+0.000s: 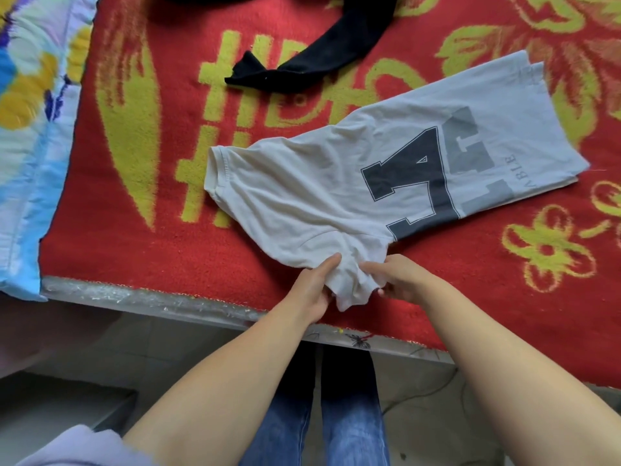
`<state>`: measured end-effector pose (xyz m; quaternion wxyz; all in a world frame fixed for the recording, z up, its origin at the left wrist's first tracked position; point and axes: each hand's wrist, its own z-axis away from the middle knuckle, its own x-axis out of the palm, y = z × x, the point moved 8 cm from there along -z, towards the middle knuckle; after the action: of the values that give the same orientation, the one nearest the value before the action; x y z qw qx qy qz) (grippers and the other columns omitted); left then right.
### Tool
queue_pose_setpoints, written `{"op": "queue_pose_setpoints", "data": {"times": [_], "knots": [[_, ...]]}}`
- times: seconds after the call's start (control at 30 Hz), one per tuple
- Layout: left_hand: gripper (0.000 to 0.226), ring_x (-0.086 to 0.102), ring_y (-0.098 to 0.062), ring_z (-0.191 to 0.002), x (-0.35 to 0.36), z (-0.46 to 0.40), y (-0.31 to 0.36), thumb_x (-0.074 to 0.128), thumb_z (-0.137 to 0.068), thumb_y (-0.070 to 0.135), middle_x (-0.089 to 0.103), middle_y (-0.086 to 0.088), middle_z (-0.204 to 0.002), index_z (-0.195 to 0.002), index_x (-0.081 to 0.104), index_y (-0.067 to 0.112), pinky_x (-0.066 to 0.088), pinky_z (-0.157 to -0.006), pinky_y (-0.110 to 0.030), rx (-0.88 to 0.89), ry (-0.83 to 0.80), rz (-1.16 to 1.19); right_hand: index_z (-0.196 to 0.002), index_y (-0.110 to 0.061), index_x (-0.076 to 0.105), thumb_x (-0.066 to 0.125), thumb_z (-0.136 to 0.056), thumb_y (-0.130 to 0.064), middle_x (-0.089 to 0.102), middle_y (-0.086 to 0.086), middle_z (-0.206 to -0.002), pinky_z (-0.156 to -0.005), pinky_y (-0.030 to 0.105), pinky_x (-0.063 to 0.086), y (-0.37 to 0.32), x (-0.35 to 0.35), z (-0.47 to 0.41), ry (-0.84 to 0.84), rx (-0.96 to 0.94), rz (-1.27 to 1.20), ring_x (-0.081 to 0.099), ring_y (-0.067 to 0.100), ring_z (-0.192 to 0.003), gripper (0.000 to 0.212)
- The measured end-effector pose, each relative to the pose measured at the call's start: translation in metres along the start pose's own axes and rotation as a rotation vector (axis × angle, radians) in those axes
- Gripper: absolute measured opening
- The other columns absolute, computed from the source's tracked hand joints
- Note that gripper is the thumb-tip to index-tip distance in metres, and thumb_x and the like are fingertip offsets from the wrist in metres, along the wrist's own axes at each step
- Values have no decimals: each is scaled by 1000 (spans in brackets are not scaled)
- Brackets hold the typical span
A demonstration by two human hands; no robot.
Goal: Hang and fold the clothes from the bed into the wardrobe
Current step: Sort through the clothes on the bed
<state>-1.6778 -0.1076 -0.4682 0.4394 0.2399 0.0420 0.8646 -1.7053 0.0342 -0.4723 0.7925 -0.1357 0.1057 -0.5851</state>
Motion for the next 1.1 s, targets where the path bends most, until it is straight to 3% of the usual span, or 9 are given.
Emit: {"op": "queue_pose_setpoints", "data": {"times": [0.1, 0.27, 0.47, 0.63, 0.77, 0.83, 0.9, 1.0, 1.1], "knots": [[30, 59, -32, -102, -12, 7, -3, 57, -93, 8, 62, -23, -119, -120, 57, -6, 43, -81, -39, -56, 51, 96, -98, -3, 68, 63, -90, -17, 70, 7, -85, -64, 25, 50, -2, -15, -1, 198, -161, -164, 63, 18, -73, 17], [18, 67, -21, -73, -21, 14, -13, 52, -95, 3, 67, -15, -93, -111, 58, -4, 56, -50, -27, -145, 173, 254, -113, -12, 64, 60, -92, -24, 73, 7, -98, -72, 34, 56, 12, 24, 7, -175, 2, -523, 70, 20, -81, 25], [16, 43, -12, -58, -22, 17, -14, 46, -96, -3, 49, -13, -78, -80, 50, -3, 46, -32, -22, -284, 341, 294, -86, -9, 58, 57, -91, -4, 58, 1, -62, -36, 16, 45, 12, 25, 10, 44, 211, -487, 54, 5, -38, 8], [10, 51, -16, -54, -19, 11, 44, 45, -96, -1, 52, -13, -69, -87, 50, -3, 48, -33, -24, -121, 379, 525, -92, -14, 51, 41, -101, -30, 66, 7, -81, -41, 21, 50, -66, 18, 14, 27, -67, -938, 67, 15, -51, 21], [11, 54, -23, -66, -58, 6, 111, 44, -92, 1, 56, -18, -86, -101, 50, -2, 52, -53, -28, 179, 660, 151, -100, -11, 48, 38, -99, -29, 72, 14, -81, -47, 28, 47, -100, 3, 16, 357, -359, -291, 60, 16, -48, 21], [24, 58, -31, -96, -75, 9, 162, 48, -88, 1, 56, -23, -114, -112, 48, 0, 49, -80, -35, 462, 823, -302, -106, -9, 53, 47, -92, -14, 69, 19, -98, -72, 37, 51, -109, 13, 22, 503, -576, 197, 65, 24, -78, 16], [40, 46, -33, -117, -77, 11, 205, 54, -85, 7, 48, -20, -128, -123, 45, 2, 37, -95, -35, 664, 897, -752, -126, -3, 50, 56, -88, -14, 52, 21, -129, -102, 39, 38, -104, 55, 18, 384, -766, 696, 50, 31, -121, 40], [70, 34, -33, -132, -102, -9, 229, 62, -83, 21, 33, -16, -145, -144, 28, 9, 32, -106, -40, 515, 951, -886, -152, -11, 11, 61, -86, -37, 0, 22, -158, -117, 51, 6, -68, 111, -10, 189, -734, 1269, -1, 36, -147, 87], [73, 49, -29, -118, -116, -32, 227, 66, -83, 25, 44, -16, -140, -143, 28, 8, 42, -99, -40, 380, 817, -785, -153, -26, -5, 60, -87, -43, -22, 20, -156, -112, 62, -6, -56, 132, -31, 235, -628, 1372, -20, 35, -145, 94]]}}
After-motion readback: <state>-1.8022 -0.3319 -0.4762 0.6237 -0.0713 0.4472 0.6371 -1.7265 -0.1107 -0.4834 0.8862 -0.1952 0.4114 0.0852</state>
